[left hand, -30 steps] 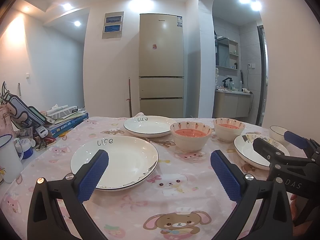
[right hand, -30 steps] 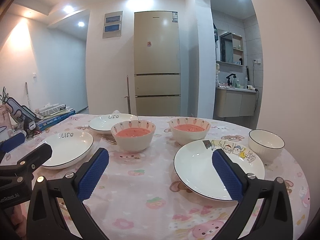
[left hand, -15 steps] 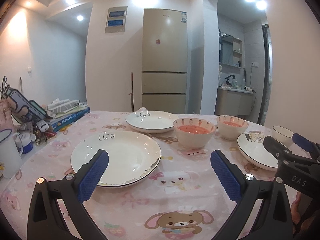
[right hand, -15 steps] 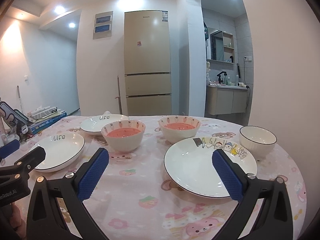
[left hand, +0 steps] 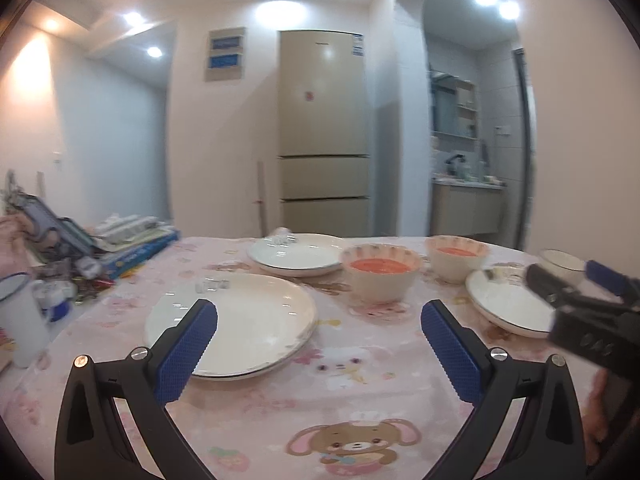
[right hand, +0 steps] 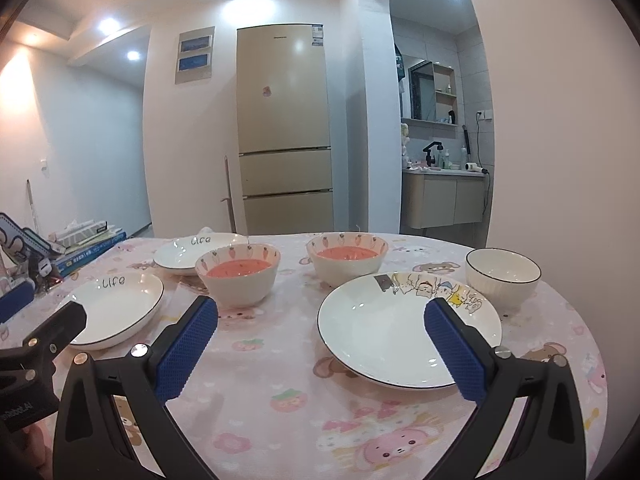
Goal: Organize plates and bowls
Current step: 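Move the right gripper toward the larger pink strawberry-pattern bowl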
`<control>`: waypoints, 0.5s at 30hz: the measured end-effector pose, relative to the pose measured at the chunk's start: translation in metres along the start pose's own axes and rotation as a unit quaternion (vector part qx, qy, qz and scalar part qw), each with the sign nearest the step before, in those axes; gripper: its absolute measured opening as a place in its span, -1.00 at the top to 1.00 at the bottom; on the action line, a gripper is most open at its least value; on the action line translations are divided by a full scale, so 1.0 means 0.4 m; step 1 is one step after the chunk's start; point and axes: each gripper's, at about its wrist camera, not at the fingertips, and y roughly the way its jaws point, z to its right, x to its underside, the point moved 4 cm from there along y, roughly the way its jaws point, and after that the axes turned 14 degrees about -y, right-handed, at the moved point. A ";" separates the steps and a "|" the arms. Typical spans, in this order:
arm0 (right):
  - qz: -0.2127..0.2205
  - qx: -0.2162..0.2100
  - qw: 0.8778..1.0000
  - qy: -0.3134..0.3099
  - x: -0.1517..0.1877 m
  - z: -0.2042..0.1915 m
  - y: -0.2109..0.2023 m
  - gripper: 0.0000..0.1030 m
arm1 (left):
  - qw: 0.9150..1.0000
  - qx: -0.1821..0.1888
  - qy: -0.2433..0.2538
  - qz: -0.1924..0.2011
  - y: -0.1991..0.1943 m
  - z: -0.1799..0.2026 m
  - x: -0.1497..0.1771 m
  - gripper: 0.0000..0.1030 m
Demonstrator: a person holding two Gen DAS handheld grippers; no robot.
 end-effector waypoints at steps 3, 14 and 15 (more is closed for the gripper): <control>-0.001 -0.005 1.000 0.007 -0.022 0.025 -0.014 -1.00 | 1.000 -0.014 -0.004 0.027 -0.028 -0.007 -0.021 -1.00; 0.016 0.044 0.997 -0.055 -0.097 0.112 -0.128 -1.00 | 0.996 0.035 0.026 0.082 -0.136 0.070 -0.156 -1.00; 0.025 0.054 0.997 -0.052 -0.099 0.121 -0.145 -1.00 | 0.995 0.034 0.027 0.091 -0.150 0.078 -0.167 -1.00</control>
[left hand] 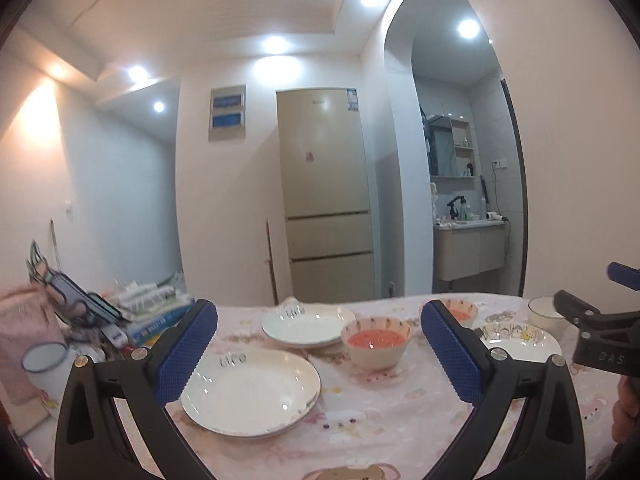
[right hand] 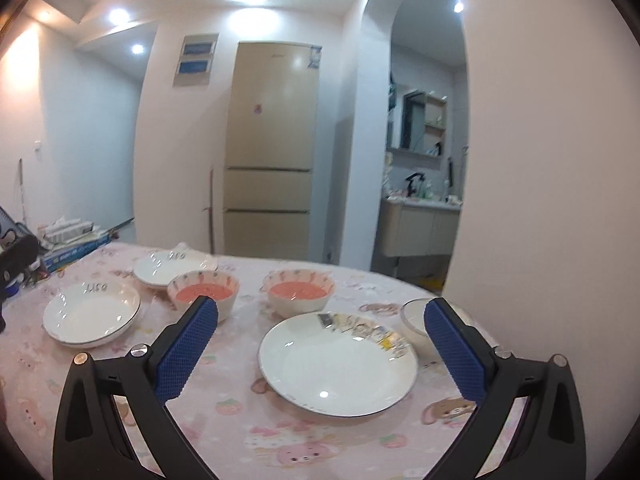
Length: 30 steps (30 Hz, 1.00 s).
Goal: Organize plates and bowls
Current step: 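Move the right gripper toward the larger pink strawberry-pattern bowl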
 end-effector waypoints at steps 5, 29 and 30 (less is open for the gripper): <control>-0.011 0.008 1.000 -0.003 0.005 0.041 -0.027 -1.00 | 0.999 0.046 -0.013 -0.011 -0.020 0.057 -0.027 -1.00; -0.013 0.023 0.996 0.085 0.044 0.281 0.046 -0.49 | 0.991 0.102 -0.049 -0.073 0.160 0.301 0.012 -0.97; -0.017 0.018 0.996 0.091 0.046 0.285 0.054 -0.47 | 0.992 0.096 -0.046 -0.069 0.159 0.305 0.012 -0.97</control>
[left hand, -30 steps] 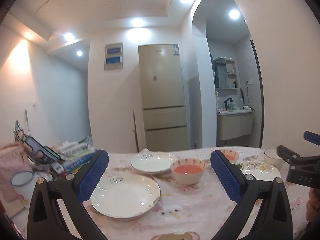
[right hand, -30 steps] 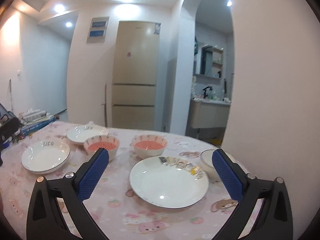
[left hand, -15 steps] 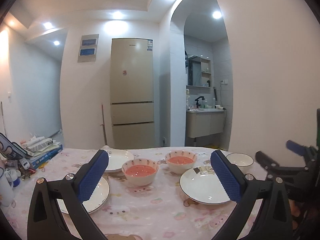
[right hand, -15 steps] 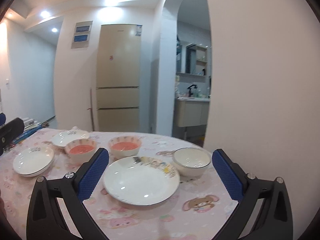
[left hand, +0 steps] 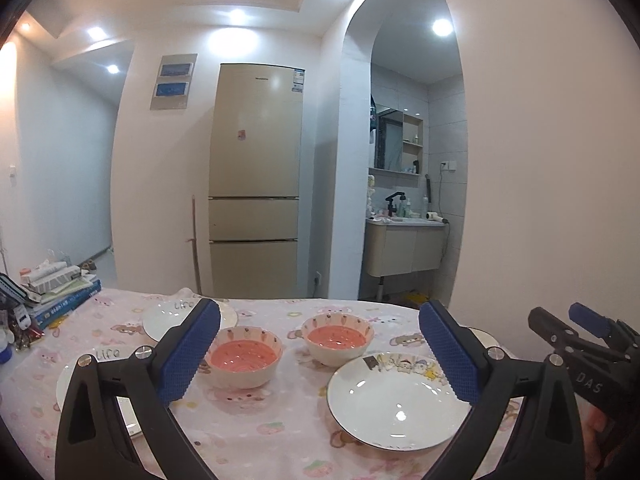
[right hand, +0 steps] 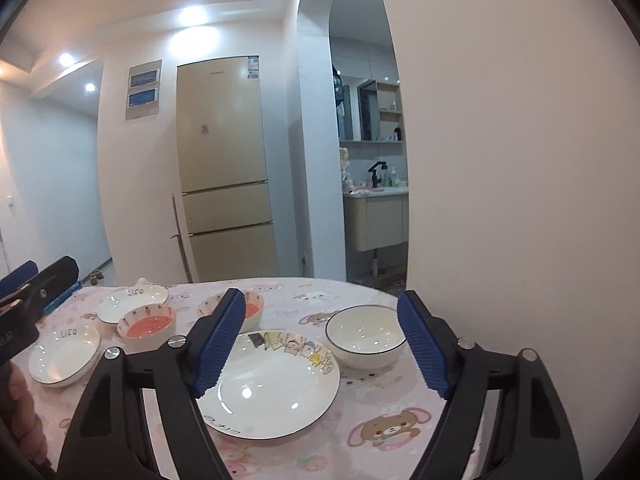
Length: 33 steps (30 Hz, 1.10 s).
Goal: Organize plates and bowls
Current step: 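Move the right gripper toward the larger pink strawberry-pattern bowl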
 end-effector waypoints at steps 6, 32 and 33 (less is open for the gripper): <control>-0.015 -0.019 1.000 0.008 -0.003 0.019 0.050 -0.38 | 0.998 -0.042 0.033 0.034 0.004 -0.002 -0.009 -0.97; -0.215 -0.221 0.951 0.039 -0.103 -0.206 0.593 -0.06 | 0.953 -0.193 -0.082 -0.219 0.428 -0.408 -0.027 -0.36; -0.231 -0.210 0.949 0.039 -0.082 -0.207 0.620 -0.05 | 0.949 -0.190 -0.089 -0.234 0.446 -0.421 -0.014 -0.36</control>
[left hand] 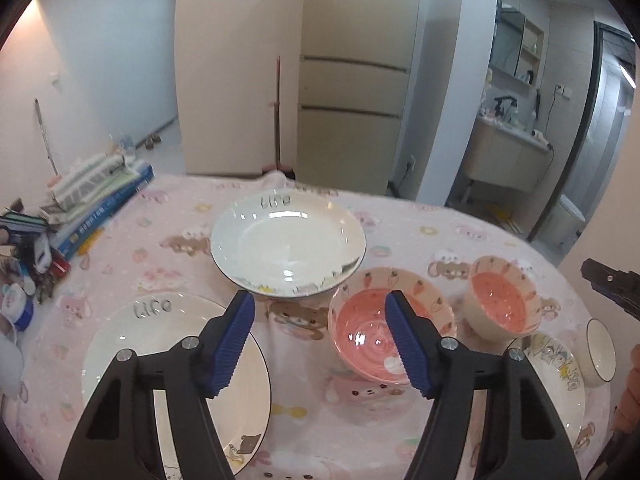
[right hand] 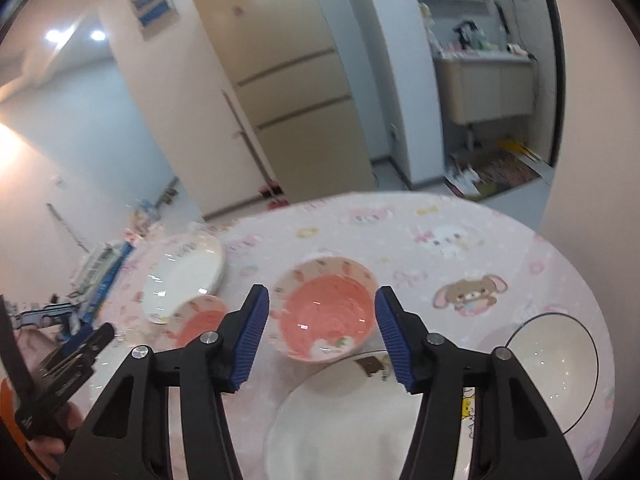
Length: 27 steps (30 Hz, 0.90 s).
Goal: Organize plates and bowls
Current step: 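Move the right gripper toward the larger pink strawberry-pattern bowl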
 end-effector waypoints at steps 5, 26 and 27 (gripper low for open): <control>-0.068 0.001 0.997 0.041 0.023 0.069 0.122 0.06 | 0.998 -0.002 -0.014 -0.058 0.099 -0.004 0.010 -0.35; -0.129 0.003 0.991 0.039 0.060 0.077 0.234 0.25 | 0.989 0.007 -0.048 -0.138 0.216 -0.015 0.043 -0.33; -0.129 0.006 0.991 0.040 0.059 0.081 0.236 0.25 | 0.990 0.009 -0.043 -0.133 0.208 -0.011 0.039 -0.33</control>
